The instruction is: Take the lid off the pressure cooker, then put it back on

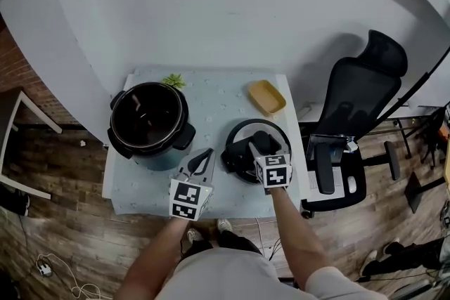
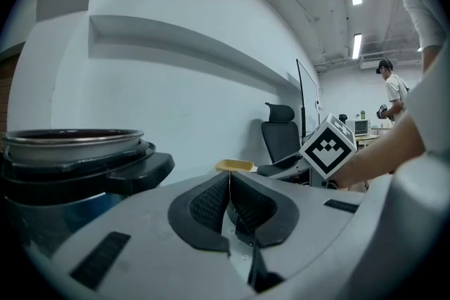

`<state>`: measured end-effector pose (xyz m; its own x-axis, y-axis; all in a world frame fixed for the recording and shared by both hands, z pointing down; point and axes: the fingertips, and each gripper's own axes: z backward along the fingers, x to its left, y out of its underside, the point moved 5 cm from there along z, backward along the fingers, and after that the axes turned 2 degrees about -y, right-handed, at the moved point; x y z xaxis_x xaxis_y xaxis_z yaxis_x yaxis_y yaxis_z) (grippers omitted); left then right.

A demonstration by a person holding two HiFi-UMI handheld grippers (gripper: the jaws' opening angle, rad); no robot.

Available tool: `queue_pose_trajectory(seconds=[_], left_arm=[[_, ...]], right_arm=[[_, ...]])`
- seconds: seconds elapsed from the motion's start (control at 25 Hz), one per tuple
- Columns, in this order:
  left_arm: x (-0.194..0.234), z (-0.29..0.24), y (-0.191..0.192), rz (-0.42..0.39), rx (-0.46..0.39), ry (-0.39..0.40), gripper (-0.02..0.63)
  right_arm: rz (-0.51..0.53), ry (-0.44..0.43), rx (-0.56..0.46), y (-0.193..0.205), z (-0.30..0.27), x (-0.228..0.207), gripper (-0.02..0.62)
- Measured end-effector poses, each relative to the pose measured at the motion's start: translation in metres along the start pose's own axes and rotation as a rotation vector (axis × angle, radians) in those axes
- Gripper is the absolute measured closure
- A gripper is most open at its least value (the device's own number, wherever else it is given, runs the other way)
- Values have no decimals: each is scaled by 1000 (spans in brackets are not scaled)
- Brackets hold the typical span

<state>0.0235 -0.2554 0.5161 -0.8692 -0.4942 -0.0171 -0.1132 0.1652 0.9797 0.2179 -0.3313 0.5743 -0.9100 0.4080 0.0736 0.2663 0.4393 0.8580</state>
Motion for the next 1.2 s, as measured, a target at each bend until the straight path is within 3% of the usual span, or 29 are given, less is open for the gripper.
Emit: queue_pose_trajectory(seconds=[0.24, 0.64, 0.84, 0.96, 1.2], left_arm=[[4, -3, 20, 32, 49, -15, 592], [7, -9, 15, 51, 54, -5, 592], [3, -10, 4, 55, 36, 9, 592], [1, -11, -6, 52, 20, 23, 592], [8, -13, -44, 41, -46, 22, 592]], right_arm=[[-16, -8, 30, 17, -9, 0, 319], [-8, -3, 25, 22, -14, 1, 319], [-19, -14, 23, 23, -14, 0, 316], [-55, -30, 27, 24, -12, -2, 247], [-27, -42, -70, -17, 1, -3, 245]])
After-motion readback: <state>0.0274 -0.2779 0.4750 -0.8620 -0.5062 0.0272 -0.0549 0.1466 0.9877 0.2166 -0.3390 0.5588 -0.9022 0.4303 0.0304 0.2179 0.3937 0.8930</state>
